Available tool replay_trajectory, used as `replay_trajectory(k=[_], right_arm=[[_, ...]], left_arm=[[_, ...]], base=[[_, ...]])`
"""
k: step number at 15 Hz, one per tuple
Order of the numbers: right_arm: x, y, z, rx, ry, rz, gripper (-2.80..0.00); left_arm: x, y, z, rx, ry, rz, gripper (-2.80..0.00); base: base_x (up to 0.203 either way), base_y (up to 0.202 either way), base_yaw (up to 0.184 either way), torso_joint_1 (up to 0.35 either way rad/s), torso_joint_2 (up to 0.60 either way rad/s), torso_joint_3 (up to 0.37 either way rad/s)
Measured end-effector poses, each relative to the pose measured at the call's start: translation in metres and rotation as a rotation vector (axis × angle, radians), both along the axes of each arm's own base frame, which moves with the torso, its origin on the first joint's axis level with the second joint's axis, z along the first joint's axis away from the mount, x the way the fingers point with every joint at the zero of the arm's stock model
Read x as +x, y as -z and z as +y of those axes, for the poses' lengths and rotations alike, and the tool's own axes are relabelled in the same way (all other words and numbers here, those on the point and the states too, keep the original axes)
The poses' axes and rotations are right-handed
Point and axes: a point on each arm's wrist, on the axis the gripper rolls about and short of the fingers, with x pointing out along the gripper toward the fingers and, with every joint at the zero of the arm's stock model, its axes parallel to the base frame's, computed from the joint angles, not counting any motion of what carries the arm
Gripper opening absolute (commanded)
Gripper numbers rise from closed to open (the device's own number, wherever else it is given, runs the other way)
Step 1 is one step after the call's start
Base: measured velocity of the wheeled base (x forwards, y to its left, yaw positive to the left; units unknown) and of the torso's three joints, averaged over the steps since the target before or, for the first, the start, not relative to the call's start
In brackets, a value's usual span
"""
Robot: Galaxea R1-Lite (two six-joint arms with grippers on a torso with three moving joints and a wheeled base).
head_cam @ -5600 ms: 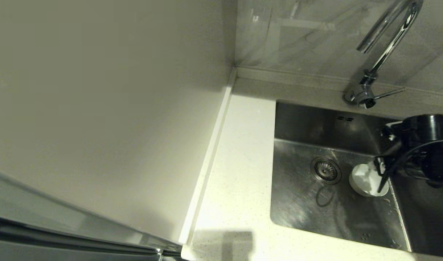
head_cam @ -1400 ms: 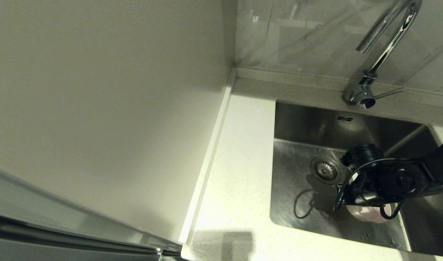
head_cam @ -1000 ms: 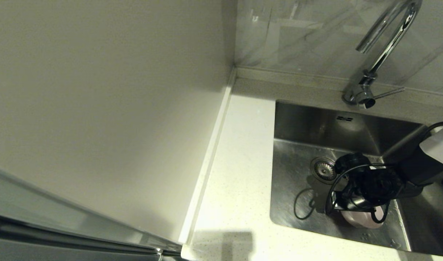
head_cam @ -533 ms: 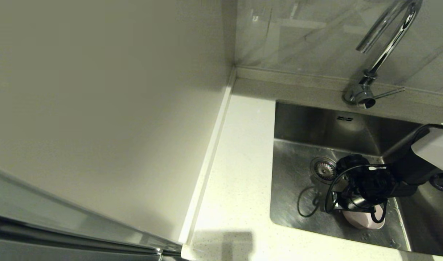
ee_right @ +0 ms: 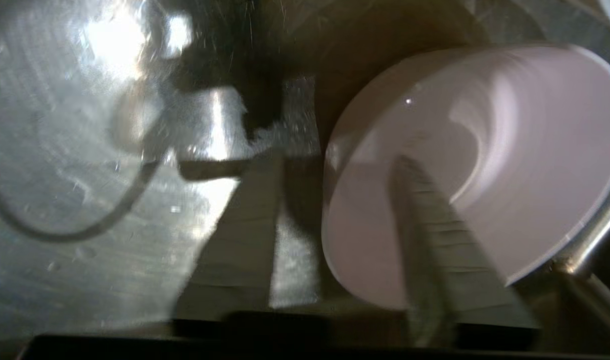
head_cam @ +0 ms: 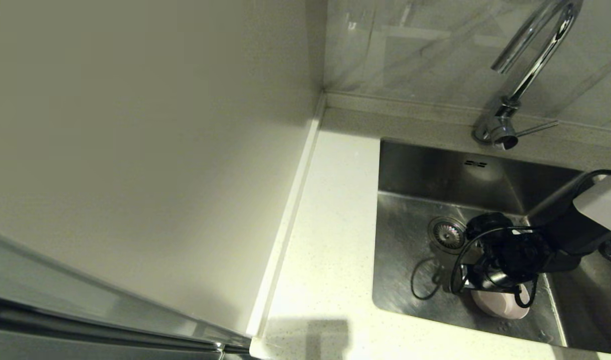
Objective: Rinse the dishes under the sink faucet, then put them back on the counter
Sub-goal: Put a bowl into the sink
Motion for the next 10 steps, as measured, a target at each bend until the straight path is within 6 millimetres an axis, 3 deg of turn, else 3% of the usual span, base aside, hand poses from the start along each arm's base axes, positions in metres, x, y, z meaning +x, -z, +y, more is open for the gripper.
replay_trajectory(k=[5, 10], right_arm=[[-0.019, -0.036, -0.001, 0.003, 0.005, -0.067, 0.00], [-0.066, -0.112, -0.022, 0.010, 0.089, -0.249, 0.00]], left_arm=[[0.000, 0.000, 0.000, 0.000, 0.000, 0.000, -2.80], [0.000, 0.000, 0.000, 0.000, -0.001, 0.000, -2.80]], base=[[0.000, 0.000, 0.000, 0.000, 0.00, 0.000], [0.000, 0.000, 0.000, 0.000, 0.00, 0.000]])
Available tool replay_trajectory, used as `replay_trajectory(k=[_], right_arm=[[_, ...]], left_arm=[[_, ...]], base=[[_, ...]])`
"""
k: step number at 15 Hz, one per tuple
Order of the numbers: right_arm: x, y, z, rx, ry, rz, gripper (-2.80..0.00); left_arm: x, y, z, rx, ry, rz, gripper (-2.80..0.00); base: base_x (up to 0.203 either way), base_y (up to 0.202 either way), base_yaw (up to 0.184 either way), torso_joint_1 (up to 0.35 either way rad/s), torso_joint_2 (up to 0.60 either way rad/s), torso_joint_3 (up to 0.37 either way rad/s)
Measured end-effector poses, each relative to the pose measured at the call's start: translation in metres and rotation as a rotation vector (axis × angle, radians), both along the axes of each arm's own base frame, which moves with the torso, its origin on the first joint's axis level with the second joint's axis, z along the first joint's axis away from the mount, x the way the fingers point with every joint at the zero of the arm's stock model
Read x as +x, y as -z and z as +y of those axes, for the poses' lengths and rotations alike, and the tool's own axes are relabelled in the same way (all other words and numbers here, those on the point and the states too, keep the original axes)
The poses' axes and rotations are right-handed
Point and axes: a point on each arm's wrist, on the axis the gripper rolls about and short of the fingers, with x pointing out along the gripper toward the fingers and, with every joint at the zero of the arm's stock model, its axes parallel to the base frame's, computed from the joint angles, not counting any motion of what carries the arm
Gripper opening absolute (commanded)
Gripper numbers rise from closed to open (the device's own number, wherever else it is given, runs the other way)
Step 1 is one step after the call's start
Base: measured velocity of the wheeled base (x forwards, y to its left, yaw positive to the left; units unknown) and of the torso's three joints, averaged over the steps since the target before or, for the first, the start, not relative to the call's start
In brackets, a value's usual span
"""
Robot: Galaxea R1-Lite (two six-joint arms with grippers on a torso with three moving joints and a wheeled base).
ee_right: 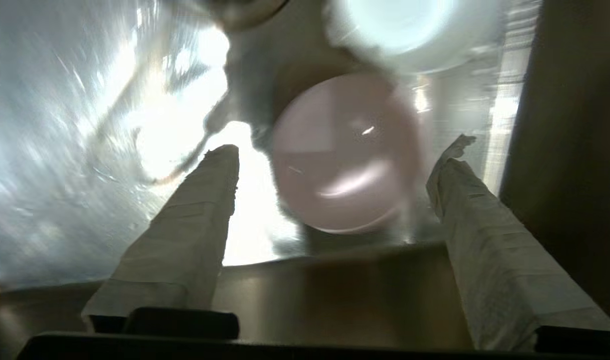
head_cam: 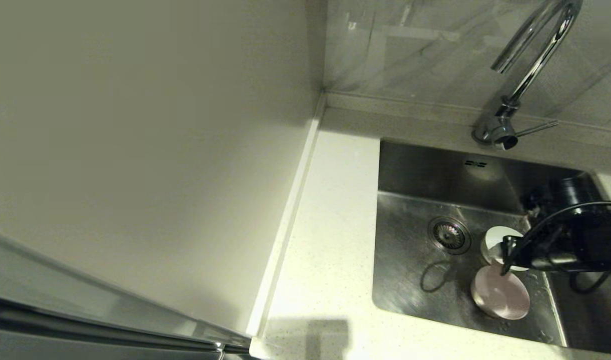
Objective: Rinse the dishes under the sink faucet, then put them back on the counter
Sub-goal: Put a bowl into the sink
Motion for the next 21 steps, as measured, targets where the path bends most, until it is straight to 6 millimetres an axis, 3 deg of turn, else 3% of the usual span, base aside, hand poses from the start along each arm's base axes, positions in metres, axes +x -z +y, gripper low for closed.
replay_trajectory(k=[5, 8, 11, 13, 16, 21], right_arm=[[-0.073, -0.089, -0.028, -0.006, 0.129, -0.003, 0.00], [-0.125, -0.119, -0.042, 0.026, 0.272, 0.123, 0.00], [-0.167, -0.123, -0.056, 0.130, 0.430, 0.229, 0.00], [-0.183, -0.120, -0.065, 0.220, 0.501, 0.254, 0.00], [-0.183, -0.097, -0.090, 0.315, 0.598, 0.267, 0.00], [-0.183, -0.066, -0.139, 0.306, 0.694, 0.249, 0.00]], left_arm=[[0.000, 0.000, 0.000, 0.000, 0.001, 0.000, -2.80], [0.000, 0.000, 0.000, 0.000, 0.000, 0.000, -2.80], [0.000, 0.000, 0.000, 0.000, 0.001, 0.000, -2.80], [0.000, 0.000, 0.000, 0.000, 0.001, 0.000, -2.80], [0.000, 0.000, 0.000, 0.000, 0.001, 0.000, -2.80], [0.000, 0.000, 0.000, 0.000, 0.001, 0.000, -2.80]], base=[[0.000, 0.000, 0.000, 0.000, 0.00, 0.000], [0.000, 0.000, 0.000, 0.000, 0.00, 0.000], [0.000, 0.000, 0.000, 0.000, 0.00, 0.000], [0.000, 0.000, 0.000, 0.000, 0.00, 0.000], [0.000, 0.000, 0.000, 0.000, 0.00, 0.000], [0.000, 0.000, 0.000, 0.000, 0.00, 0.000]])
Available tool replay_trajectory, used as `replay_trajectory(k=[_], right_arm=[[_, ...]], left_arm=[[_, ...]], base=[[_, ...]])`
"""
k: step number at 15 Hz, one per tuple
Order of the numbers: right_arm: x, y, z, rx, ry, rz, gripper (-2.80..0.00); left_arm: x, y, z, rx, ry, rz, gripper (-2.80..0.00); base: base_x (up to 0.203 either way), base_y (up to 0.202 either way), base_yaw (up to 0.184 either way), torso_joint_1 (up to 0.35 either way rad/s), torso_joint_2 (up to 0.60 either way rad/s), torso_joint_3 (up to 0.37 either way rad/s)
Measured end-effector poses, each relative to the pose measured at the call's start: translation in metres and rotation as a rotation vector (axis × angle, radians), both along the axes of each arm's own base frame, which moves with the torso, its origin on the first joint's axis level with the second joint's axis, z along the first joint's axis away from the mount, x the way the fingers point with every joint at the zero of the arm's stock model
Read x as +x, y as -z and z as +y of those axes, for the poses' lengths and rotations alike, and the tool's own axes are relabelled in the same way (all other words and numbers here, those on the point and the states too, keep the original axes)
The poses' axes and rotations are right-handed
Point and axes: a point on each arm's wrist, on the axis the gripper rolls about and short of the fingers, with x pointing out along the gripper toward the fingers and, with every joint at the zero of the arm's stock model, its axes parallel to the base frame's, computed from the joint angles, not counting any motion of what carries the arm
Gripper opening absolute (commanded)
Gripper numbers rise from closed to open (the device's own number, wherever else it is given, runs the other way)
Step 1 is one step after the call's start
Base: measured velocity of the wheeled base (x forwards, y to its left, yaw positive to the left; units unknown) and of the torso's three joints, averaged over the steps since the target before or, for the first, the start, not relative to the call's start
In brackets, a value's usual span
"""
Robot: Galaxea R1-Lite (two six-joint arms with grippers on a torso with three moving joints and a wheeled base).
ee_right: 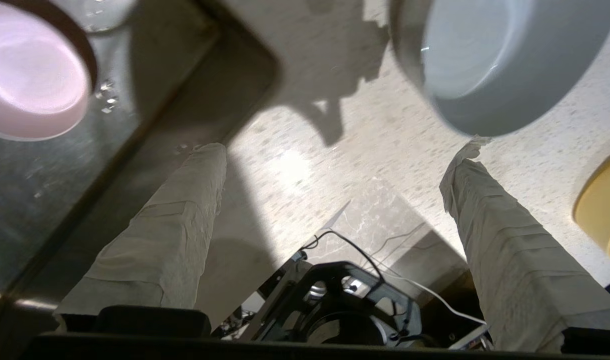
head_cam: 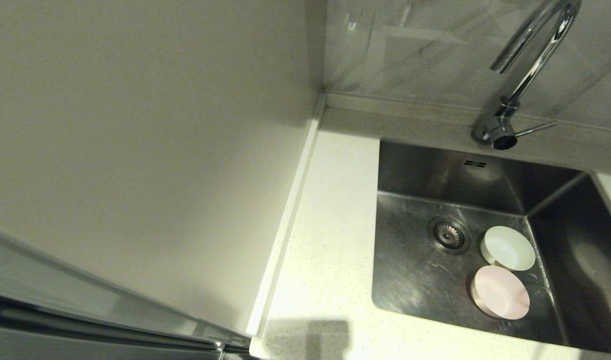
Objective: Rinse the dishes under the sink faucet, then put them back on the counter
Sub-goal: Put a bowl into the sink
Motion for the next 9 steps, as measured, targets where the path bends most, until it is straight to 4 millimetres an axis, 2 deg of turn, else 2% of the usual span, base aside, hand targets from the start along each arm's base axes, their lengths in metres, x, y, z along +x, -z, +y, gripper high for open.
replay_trajectory(k=[6, 9], right_arm=[[-0.015, 0.019, -0.048, -0.020, 0.058, 0.029, 0.00], [-0.016, 0.033, -0.068, -0.017, 0.084, 0.036, 0.00]], left_arm=[[0.000, 0.000, 0.000, 0.000, 0.000, 0.000, -2.80], [0.000, 0.000, 0.000, 0.000, 0.000, 0.000, -2.80]], base=[[0.000, 0.000, 0.000, 0.000, 0.00, 0.000], [0.000, 0.000, 0.000, 0.000, 0.00, 0.000]])
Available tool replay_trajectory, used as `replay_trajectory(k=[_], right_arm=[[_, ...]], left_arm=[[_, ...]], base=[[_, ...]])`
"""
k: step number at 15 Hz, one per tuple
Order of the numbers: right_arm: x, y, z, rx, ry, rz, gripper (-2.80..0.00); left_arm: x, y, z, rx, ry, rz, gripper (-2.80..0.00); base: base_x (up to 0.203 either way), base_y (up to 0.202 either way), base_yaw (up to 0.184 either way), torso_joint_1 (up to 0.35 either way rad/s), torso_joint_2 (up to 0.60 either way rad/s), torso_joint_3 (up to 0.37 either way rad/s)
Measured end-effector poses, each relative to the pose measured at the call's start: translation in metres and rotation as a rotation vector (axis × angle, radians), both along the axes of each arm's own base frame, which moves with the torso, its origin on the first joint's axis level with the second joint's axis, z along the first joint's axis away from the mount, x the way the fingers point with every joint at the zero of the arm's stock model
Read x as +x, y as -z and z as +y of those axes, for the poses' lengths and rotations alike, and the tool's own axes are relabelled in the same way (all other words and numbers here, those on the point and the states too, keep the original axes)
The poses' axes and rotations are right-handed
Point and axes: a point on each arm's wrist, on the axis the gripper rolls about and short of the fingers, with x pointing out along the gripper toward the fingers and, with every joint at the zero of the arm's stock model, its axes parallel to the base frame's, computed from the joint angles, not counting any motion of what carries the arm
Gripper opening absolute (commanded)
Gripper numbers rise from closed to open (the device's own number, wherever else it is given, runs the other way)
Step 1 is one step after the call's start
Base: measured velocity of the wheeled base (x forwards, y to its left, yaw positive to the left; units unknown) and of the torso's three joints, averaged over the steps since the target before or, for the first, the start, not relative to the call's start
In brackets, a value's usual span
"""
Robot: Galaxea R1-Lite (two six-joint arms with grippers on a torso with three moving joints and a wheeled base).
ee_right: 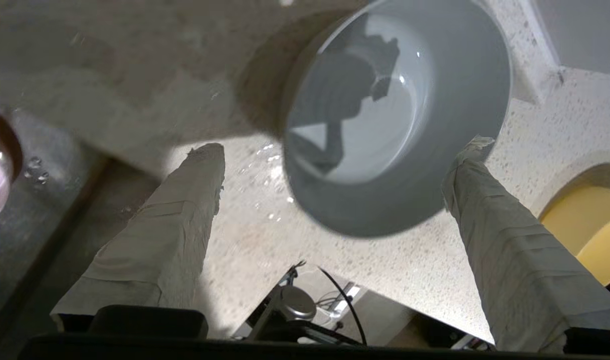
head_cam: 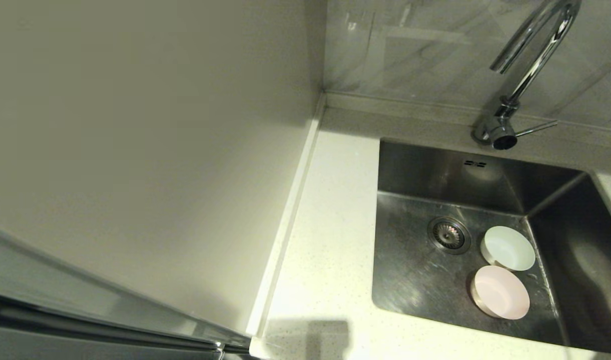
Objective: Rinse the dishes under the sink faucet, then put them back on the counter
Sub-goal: Put a bowl into the sink
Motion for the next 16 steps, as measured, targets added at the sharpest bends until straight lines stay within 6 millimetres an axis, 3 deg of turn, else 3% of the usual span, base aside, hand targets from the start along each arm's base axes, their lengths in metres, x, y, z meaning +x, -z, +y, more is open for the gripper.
replay_trajectory(k=[11, 12, 16], right_arm=[[0.007, 0.035, -0.020, 0.129, -0.001, 0.028, 0.00], [0.007, 0.037, -0.021, 0.136, -0.001, 0.030, -2.80], [0.008, 0.032, -0.021, 0.142, -0.024, -0.035, -2.80]], left_arm=[[0.000, 0.000, 0.000, 0.000, -0.001, 0.000, -2.80], [0.000, 0.000, 0.000, 0.000, 0.000, 0.000, -2.80], [0.000, 0.000, 0.000, 0.000, 0.000, 0.000, -2.80]], base=[[0.000, 0.000, 0.000, 0.000, 0.00, 0.000], [0.000, 0.000, 0.000, 0.000, 0.00, 0.000], [0.000, 0.000, 0.000, 0.000, 0.00, 0.000]])
